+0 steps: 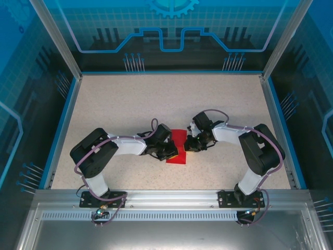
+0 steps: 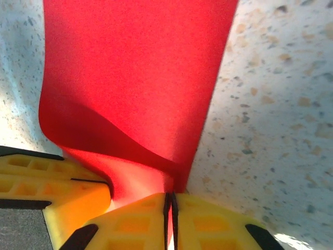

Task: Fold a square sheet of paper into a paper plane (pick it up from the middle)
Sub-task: Fold the triangle a second time at the center of the table.

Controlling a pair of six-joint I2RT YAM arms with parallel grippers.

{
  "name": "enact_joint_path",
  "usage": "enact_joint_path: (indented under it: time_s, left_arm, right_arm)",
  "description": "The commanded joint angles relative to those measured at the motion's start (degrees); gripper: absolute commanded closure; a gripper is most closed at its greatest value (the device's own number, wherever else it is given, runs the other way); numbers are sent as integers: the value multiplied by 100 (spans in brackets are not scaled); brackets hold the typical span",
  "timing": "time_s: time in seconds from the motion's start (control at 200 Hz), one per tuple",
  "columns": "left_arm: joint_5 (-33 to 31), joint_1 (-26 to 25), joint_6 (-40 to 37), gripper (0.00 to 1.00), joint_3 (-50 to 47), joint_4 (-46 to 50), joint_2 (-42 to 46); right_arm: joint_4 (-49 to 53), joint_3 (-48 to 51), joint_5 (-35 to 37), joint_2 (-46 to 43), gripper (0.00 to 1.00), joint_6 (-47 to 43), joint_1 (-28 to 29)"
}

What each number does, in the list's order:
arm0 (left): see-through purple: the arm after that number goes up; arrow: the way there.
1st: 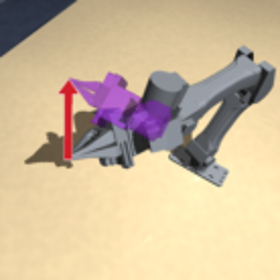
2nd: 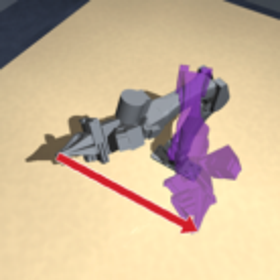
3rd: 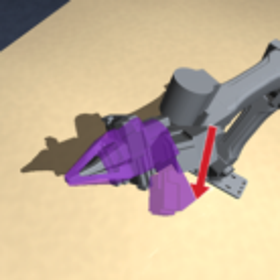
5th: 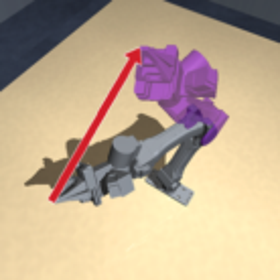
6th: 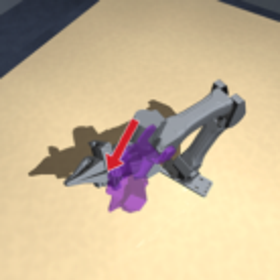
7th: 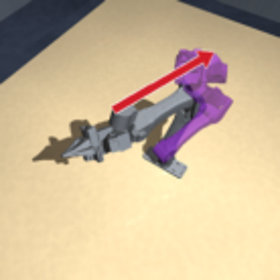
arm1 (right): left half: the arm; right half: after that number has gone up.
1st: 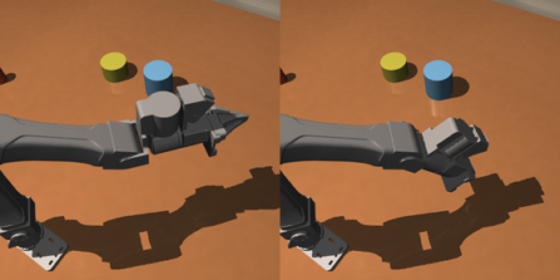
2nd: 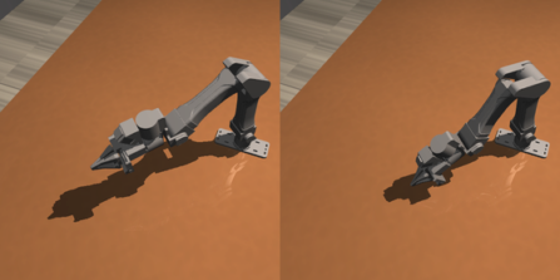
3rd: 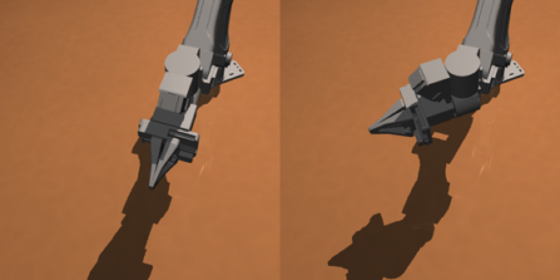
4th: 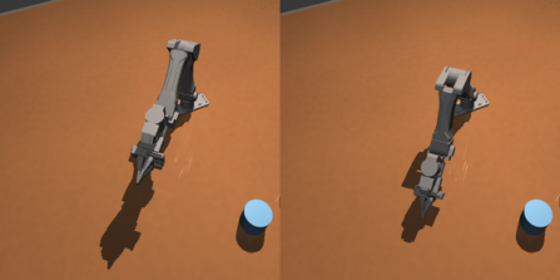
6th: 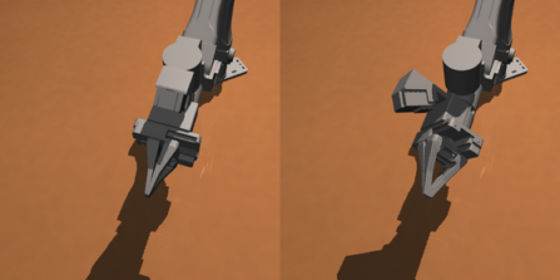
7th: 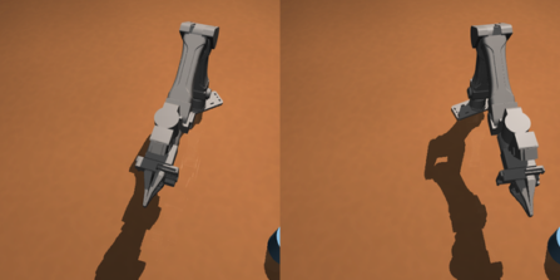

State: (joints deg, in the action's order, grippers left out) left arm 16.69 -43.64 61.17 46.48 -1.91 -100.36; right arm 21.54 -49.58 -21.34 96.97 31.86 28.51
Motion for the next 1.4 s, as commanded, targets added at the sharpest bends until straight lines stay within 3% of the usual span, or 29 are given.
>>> enact_joint_path:
  time_s: [0.0, 0.295, 0.585, 1.395]
  left_arm:
    - [-199, -32, 12, 91, 72, 393, -105]
    - [-202, -33, 36, 92, 98, 395, -138]
    - [-205, -37, 97, 91, 118, 422, -134]
    - [-113, -31, 95, 91, 180, 389, -100]
  right_arm:
    - [298, -237, 285, -389, 86, -18, -4]
    - [201, -113, 199, -600, 86, -35, 143]
    - [54, -235, 36, -137, 89, -24, 414]
    - [195, -401, 350, 373, 91, -191, 412]
